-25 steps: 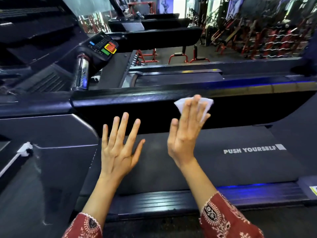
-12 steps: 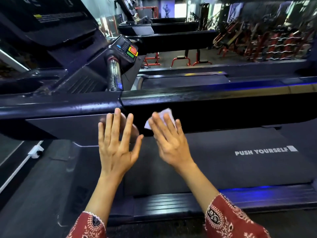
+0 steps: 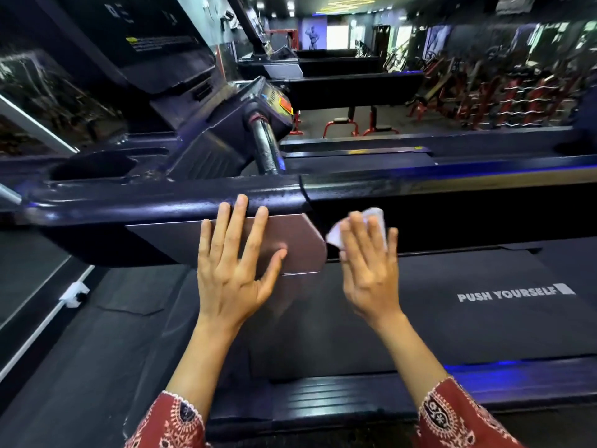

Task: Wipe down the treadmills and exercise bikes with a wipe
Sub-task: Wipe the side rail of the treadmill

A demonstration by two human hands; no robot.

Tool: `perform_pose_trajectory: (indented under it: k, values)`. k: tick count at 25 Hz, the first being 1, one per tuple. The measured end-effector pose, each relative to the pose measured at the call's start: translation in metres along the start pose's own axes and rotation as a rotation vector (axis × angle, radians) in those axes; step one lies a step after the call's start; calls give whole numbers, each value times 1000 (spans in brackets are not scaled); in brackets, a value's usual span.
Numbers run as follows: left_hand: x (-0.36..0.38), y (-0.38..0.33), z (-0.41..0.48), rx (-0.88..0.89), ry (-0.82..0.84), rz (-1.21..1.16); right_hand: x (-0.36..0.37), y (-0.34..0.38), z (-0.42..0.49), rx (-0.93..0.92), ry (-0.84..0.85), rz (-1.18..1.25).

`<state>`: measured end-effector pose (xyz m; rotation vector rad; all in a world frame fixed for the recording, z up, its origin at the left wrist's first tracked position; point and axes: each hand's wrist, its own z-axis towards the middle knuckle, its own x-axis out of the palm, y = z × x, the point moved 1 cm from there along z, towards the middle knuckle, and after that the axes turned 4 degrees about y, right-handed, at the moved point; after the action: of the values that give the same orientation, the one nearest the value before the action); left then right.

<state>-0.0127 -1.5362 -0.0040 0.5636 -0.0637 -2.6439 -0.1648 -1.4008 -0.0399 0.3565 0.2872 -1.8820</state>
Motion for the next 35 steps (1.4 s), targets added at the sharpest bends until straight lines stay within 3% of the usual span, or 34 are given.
perform_pose_trajectory:
  k: [2,3,6,7,11,15,17,21,25,30,35]
  values:
    - [-4,10,-3,13,3,2,3,20,-4,175,-12,134]
    - [-6,14,-5,12,1,3,7,38,0,142,-3,160]
    - [-15,35,-10,-16,9,29,16,71,39,-199,4,69]
    - [-18,42,-9,-18,12,41,15,72,57,-220,8,39]
    - [-23,53,-6,-21,19,25,-1,68,76,131,-38,-1]
    - [-23,47,3,-33,6,-14,2,106,87,-63,112,71]
    - [-23,43,12,-46,-2,-18,-2,93,116,-43,166,25]
    - [-21,25,28,-31,4,-52,-29,39,92,290,86,-123]
    - [-15,0,45,0,5,-78,-26,50,96,92,215,-66]
    - [-4,-39,61,28,-9,-134,-57,-24,81,301,100,-219]
    - [12,-80,80,51,-5,-169,-61,-36,89,138,227,-135]
